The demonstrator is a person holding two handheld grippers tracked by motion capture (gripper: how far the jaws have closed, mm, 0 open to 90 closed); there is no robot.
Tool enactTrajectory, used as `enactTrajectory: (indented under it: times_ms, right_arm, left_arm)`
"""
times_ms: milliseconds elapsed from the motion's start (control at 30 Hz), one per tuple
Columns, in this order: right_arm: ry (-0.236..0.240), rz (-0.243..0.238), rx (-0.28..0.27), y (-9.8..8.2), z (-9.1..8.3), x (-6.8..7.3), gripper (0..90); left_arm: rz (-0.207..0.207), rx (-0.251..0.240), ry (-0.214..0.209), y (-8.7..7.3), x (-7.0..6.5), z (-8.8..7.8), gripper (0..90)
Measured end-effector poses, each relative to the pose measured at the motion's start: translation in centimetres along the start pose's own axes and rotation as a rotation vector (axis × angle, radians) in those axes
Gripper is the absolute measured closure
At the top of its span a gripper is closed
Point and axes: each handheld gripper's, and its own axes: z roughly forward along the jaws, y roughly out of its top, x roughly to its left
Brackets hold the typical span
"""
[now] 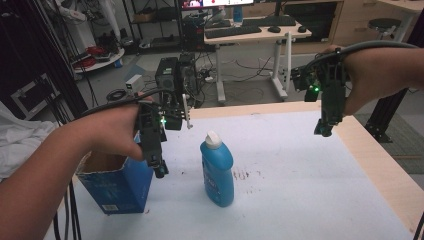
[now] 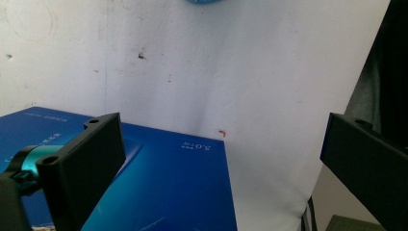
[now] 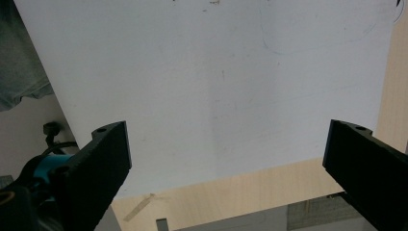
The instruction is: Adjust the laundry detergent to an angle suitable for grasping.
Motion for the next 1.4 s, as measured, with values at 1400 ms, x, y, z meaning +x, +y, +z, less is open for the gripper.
enactTrajectory:
  times_ms: [1400]
  right_arm:
    - [0.054, 0.084, -0.053, -0.6, 0.6, 3.0, 1.9]
  left_arm:
    - [0.037, 0.011, 0.000, -0.8, -1.2, 0.5, 1.7]
